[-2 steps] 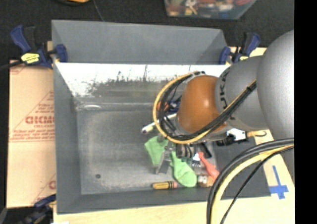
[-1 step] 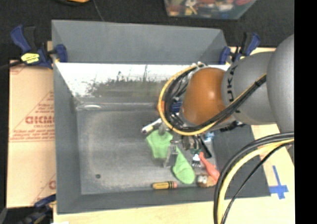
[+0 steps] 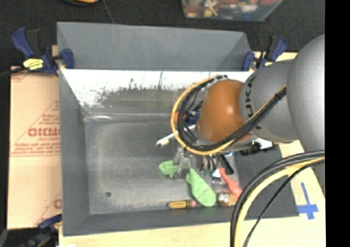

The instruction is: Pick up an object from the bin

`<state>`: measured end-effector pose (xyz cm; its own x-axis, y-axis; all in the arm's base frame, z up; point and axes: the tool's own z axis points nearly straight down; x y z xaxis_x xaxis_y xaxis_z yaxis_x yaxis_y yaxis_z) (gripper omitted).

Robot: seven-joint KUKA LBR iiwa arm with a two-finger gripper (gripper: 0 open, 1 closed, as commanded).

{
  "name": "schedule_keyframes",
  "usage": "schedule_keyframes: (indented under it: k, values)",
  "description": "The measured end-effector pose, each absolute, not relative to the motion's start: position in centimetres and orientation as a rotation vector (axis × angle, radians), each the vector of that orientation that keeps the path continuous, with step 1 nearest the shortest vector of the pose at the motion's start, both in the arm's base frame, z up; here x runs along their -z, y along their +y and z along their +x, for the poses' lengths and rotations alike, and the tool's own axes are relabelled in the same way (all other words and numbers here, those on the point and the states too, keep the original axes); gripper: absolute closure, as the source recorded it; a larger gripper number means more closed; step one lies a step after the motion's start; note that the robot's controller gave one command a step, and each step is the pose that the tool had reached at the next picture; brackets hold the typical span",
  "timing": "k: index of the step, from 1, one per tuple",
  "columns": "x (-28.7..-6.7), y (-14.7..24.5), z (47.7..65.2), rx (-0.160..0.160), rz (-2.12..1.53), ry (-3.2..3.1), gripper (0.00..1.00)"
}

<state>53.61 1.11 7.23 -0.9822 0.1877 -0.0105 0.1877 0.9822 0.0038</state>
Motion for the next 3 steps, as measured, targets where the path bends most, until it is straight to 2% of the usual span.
schedule_keyframes:
  k: [2, 3]
  values:
    - [-7.4, 1.1, 53.6, -0.005, 0.296, 3.115, 1.0]
    - [-11.3, 1.1, 53.4, -0.004, 0.297, 3.124, 1.0]
